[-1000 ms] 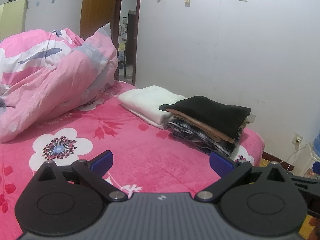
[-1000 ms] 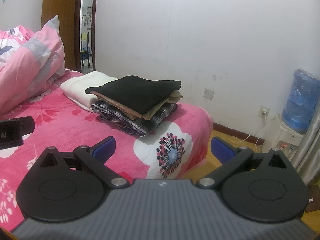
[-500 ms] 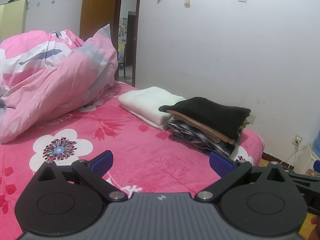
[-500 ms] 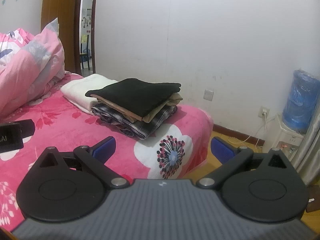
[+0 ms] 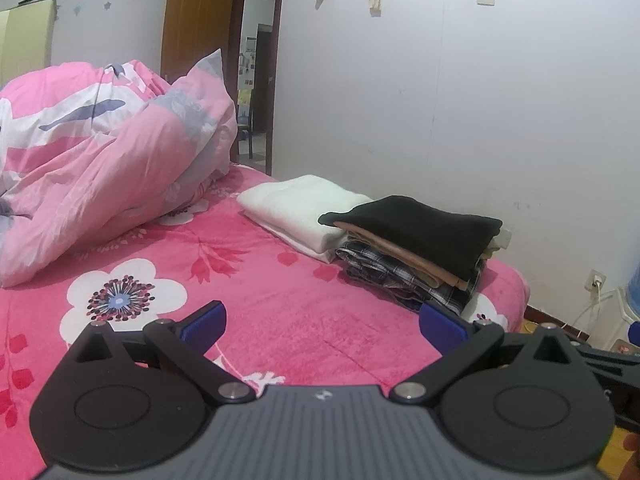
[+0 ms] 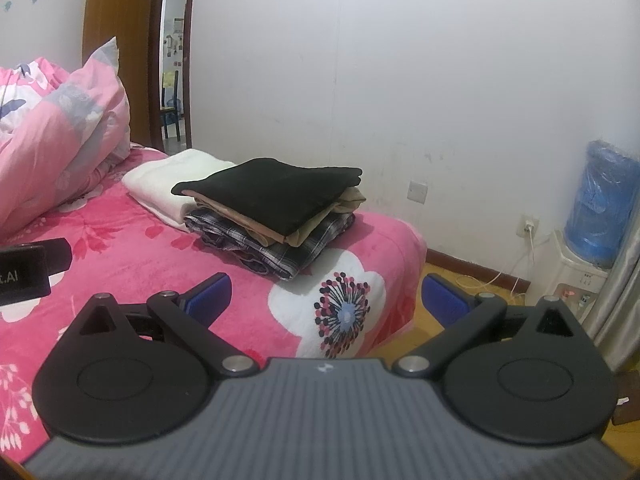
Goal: Fold clothes
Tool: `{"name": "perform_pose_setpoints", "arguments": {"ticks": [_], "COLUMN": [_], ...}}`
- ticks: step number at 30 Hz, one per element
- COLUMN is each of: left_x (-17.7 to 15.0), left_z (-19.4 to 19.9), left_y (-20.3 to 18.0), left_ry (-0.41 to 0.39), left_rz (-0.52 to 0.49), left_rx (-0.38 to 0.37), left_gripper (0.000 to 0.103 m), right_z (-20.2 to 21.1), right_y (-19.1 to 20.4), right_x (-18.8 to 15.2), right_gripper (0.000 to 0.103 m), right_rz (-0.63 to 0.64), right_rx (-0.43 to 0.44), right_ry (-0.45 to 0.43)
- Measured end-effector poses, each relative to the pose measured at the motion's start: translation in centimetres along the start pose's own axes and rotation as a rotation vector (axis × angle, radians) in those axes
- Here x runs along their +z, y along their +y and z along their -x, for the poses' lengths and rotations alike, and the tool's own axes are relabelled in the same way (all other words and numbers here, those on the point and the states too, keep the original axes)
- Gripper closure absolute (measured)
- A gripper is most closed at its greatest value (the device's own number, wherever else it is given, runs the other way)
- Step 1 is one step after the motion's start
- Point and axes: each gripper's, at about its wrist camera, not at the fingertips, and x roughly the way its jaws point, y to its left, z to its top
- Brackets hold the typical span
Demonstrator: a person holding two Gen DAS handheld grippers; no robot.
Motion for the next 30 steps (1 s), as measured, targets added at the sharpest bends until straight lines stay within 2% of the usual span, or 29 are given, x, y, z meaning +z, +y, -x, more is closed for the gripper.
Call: {"name": "perform_pose_setpoints", "arguments": {"ticks": [30], "left_x": [0.33], "left_z": [0.6], "left_y": [0.67], "left_ry": [-0.013], "left_rz": [0.012], "left_rx": [0.014], "left_gripper": [0.0], "right_z": [0.83], "right_y": [0.39], "right_x": [0.34], "right_gripper": [0.001], "right_rz": [0.018], "right_rx": [0.008], "right_ry": [-0.017]}}
